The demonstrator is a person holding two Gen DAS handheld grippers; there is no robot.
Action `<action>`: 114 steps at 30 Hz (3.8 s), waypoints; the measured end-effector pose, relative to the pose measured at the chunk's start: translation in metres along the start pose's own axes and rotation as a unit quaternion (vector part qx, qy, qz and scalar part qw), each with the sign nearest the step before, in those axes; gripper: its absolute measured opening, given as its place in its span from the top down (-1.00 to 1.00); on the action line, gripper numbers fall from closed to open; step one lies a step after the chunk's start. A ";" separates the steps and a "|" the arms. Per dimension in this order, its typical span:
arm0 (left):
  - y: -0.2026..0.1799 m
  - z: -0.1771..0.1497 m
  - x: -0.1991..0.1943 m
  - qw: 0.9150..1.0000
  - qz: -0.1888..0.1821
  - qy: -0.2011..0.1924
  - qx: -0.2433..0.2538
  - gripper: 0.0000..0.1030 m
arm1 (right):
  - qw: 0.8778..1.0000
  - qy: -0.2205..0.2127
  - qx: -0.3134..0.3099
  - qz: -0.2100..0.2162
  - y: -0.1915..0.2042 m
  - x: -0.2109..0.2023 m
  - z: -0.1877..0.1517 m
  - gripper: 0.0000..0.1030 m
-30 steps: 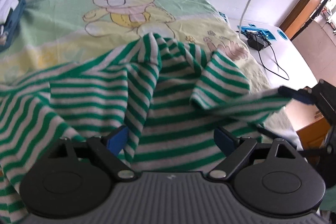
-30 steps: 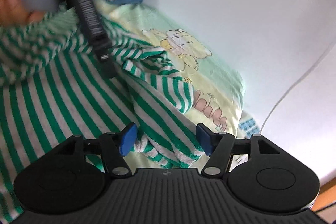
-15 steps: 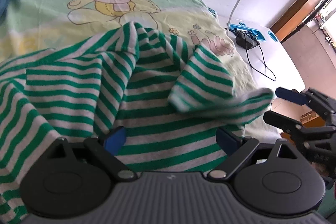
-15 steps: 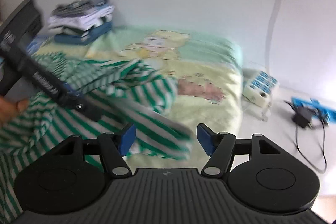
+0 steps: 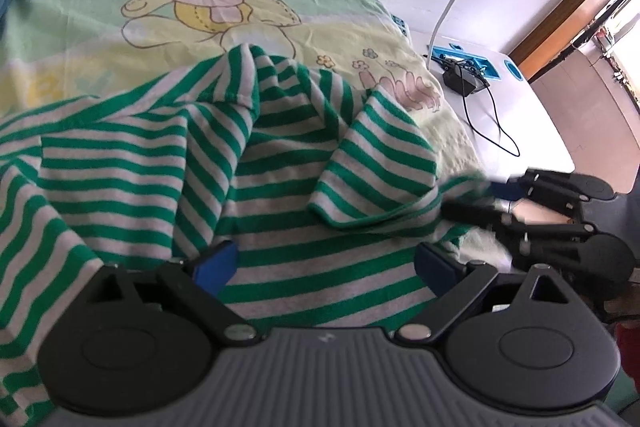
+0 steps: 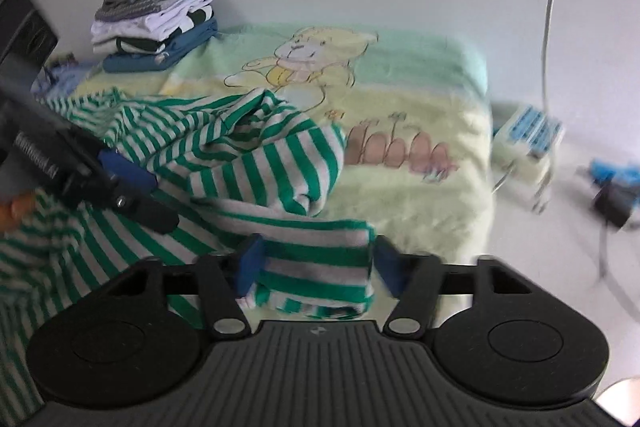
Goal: Fold clothes
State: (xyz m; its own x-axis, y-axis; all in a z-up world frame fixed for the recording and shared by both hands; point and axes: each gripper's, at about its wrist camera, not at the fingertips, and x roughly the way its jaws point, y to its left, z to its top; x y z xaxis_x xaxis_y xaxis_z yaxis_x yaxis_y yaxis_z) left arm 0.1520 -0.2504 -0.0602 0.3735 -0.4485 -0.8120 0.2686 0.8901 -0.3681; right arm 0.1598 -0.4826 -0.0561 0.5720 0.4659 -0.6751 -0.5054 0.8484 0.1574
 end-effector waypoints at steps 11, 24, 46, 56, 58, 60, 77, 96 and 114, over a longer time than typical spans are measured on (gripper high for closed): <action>-0.002 0.002 0.009 0.998 -0.051 0.002 -0.040 -0.88 | 0.996 -0.050 -0.079 -0.009 0.033 -0.053 -0.020 0.80; -0.012 0.017 0.023 0.997 -0.049 -0.024 -0.053 -0.16 | 0.993 -0.042 -0.102 -0.038 0.053 -0.053 -0.039 0.81; -0.005 0.057 -0.042 0.993 0.048 -0.096 0.052 1.00 | 0.994 -0.085 -0.036 -0.054 0.115 -0.054 -0.011 0.81; 0.051 0.080 -0.085 0.990 0.069 -0.098 0.074 1.00 | 0.994 -0.098 0.024 -0.038 0.197 -0.012 0.023 0.81; 0.064 0.080 -0.090 0.989 0.073 -0.099 0.078 1.00 | 0.993 -0.101 0.035 -0.038 0.213 -0.001 0.028 0.81; 0.076 0.079 -0.094 0.989 0.074 -0.099 0.077 1.00 | 0.993 -0.104 0.047 -0.038 0.227 0.011 0.033 0.81; 0.157 0.054 -0.093 0.989 0.101 -0.077 0.071 1.00 | 0.995 -0.081 0.045 -0.044 0.289 0.070 0.036 0.81; 0.157 0.035 -0.113 0.979 0.129 -0.131 0.088 1.00 | 0.991 -0.114 0.053 -0.040 0.302 0.068 0.032 0.81; 0.166 0.022 -0.066 0.969 0.184 -0.092 0.136 0.94 | 0.992 -0.083 0.057 -0.071 0.280 0.005 -0.015 0.39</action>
State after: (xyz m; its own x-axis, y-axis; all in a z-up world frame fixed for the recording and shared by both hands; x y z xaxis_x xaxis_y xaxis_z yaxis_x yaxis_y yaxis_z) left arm 0.1914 -0.0746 -0.0574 0.6337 -0.1344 -0.7618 0.3029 0.9493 0.0845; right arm 0.0116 -0.2468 -0.0265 0.7360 0.3661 -0.5695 -0.3409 0.9272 0.1554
